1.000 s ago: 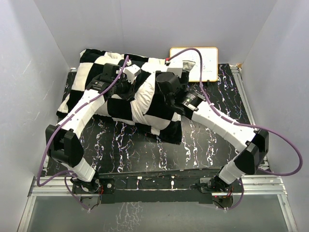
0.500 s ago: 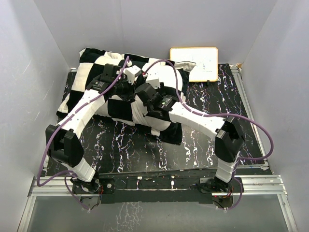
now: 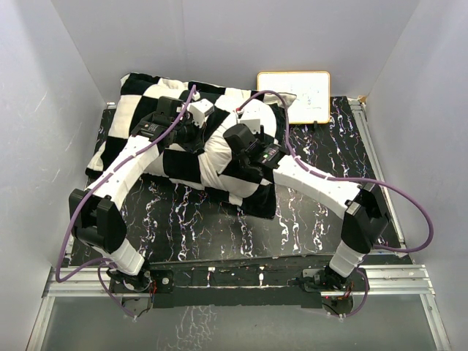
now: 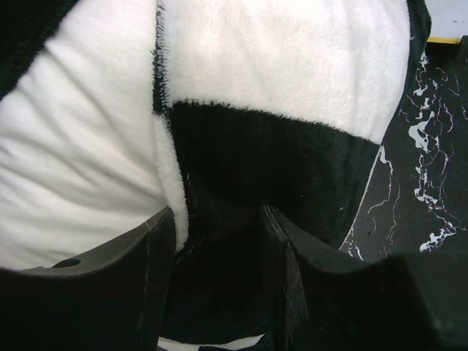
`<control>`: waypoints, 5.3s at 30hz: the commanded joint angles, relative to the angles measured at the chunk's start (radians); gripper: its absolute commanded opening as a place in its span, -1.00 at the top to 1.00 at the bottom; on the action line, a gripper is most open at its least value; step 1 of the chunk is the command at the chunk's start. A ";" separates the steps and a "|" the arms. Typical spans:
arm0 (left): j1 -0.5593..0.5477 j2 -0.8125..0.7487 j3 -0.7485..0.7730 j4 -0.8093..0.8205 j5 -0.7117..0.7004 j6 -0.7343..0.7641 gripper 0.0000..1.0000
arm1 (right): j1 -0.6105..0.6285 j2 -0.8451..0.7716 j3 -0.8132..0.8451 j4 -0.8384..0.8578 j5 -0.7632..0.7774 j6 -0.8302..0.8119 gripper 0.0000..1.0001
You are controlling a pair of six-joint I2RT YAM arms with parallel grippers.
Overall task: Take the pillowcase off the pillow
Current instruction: Remove the pillow from the pillowcase.
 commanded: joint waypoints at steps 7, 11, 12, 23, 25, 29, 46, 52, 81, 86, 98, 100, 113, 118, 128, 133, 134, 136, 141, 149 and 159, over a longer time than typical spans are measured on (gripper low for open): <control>0.004 -0.038 -0.039 -0.118 -0.039 0.023 1.00 | -0.042 0.006 -0.018 0.002 0.014 -0.006 0.08; 0.005 -0.039 -0.036 -0.122 -0.034 0.023 1.00 | -0.037 0.060 0.002 -0.018 0.108 -0.003 0.10; 0.004 -0.042 -0.036 -0.124 -0.035 0.024 1.00 | -0.049 0.068 0.004 -0.054 0.145 0.001 0.14; 0.004 -0.072 -0.081 -0.116 -0.073 0.082 1.00 | -0.338 -0.150 -0.322 0.077 -0.028 0.046 0.43; 0.004 -0.072 -0.082 -0.117 -0.070 0.078 1.00 | -0.338 -0.123 -0.325 0.061 -0.053 0.070 0.45; 0.003 -0.077 -0.085 -0.128 -0.065 0.081 1.00 | -0.352 -0.075 -0.363 0.093 -0.104 0.094 0.46; 0.005 -0.033 0.267 -0.281 0.056 0.130 -0.46 | -0.474 -0.083 -0.207 0.509 -0.819 0.010 0.84; -0.005 0.068 0.528 -0.255 0.088 0.198 -0.63 | -0.473 -0.121 -0.124 0.593 -0.969 0.026 0.84; -0.294 0.439 0.583 0.034 0.127 0.711 -0.64 | -0.517 -0.341 -0.540 0.806 -1.108 0.103 0.85; -0.323 0.473 0.581 0.123 0.114 0.728 -0.63 | -0.529 -0.345 -0.563 0.820 -1.137 0.116 0.84; -0.346 0.581 0.530 0.341 0.001 0.758 -0.35 | -0.555 -0.447 -0.659 0.855 -1.157 0.179 0.83; -0.346 0.608 0.550 0.353 -0.010 0.739 -0.20 | -0.557 -0.468 -0.675 0.842 -1.139 0.192 0.64; -0.346 0.655 0.829 0.297 -0.073 0.519 1.00 | -0.560 -0.740 -0.844 0.736 -0.862 0.251 -0.38; -0.346 0.534 0.803 0.468 -0.196 0.552 1.00 | -0.550 -0.756 -0.887 0.737 -0.945 0.302 -0.31; -0.297 0.480 0.981 0.783 -0.381 0.961 1.00 | -0.472 -0.643 -0.868 0.899 -1.039 0.422 -0.35; -0.309 0.346 0.898 0.809 -0.424 0.964 1.00 | -0.423 -0.502 -0.820 1.031 -1.023 0.490 -0.47; -0.316 0.308 0.854 0.831 -0.434 0.961 1.00 | -0.419 -0.465 -0.803 1.062 -1.028 0.507 -0.50; -0.329 0.258 0.829 0.842 -0.466 0.942 1.00 | -0.413 -0.383 -0.758 1.111 -1.032 0.536 -0.55; -0.345 0.199 0.886 0.839 -0.558 0.851 1.00 | -0.363 -0.183 -0.545 1.147 -1.004 0.543 -0.62; -0.358 0.109 0.970 0.708 -0.557 0.760 1.00 | -0.355 0.056 -0.037 1.111 -0.863 0.398 -0.26; -0.394 -0.111 0.714 0.547 -0.650 0.579 1.00 | -0.398 0.206 0.592 0.631 -0.764 0.028 -0.17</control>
